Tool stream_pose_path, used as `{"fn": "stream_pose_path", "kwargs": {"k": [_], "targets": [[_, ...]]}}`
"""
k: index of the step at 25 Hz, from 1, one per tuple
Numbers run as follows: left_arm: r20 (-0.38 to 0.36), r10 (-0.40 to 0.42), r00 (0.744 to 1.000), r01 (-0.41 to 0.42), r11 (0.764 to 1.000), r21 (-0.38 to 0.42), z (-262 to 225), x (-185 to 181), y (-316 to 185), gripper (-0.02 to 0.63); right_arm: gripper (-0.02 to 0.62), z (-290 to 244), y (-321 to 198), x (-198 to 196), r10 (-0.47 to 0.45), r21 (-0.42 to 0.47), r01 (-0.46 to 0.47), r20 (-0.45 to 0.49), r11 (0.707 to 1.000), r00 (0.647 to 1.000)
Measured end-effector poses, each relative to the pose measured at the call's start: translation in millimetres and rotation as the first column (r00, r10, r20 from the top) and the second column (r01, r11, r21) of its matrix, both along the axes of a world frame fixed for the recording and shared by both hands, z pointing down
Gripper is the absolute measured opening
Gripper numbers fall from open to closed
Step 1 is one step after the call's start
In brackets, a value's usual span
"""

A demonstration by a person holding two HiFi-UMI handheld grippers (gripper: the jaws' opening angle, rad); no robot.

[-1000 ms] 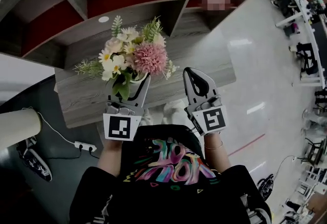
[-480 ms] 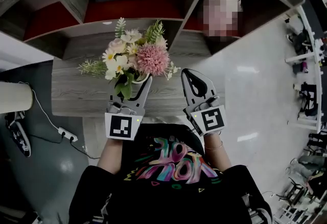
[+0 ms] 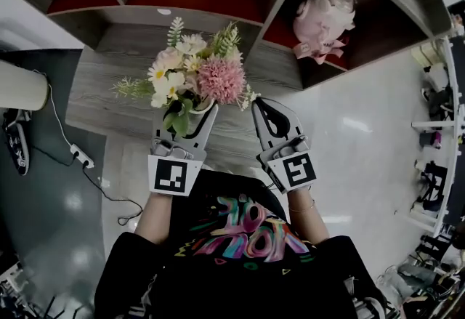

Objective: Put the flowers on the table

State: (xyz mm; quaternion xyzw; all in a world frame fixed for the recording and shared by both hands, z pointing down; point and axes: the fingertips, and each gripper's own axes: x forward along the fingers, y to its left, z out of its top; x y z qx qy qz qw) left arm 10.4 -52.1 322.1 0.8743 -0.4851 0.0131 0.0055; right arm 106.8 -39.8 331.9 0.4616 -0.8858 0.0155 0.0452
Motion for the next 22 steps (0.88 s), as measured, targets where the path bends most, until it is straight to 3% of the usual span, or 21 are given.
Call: {"fn": "stream_pose_path", "kwargs": {"k": [8, 15, 22], "targets": [[-0.001, -0.041, 0.999, 0.041, 0.999, -0.023, 11, -7, 11, 0.267, 0.017, 10, 3, -12, -0.053, -0.011, 0.053, -0.004, 0.999, 0.999], [-0.001, -0.032, 1.000, 0.032, 0.999, -0.010, -7, -1, 10, 0.266, 0.017, -7, 1, -8, -0.037, -0.015, 0.037, 0.013, 0.999, 0.999], [-0.005, -0.005, 1.000, 0.005, 1.000, -0.019, 13, -11, -6, 0.267, 0.017, 17, -13, -18, -0.015, -0.041, 0.014, -0.006, 0.999, 1.000]]}}
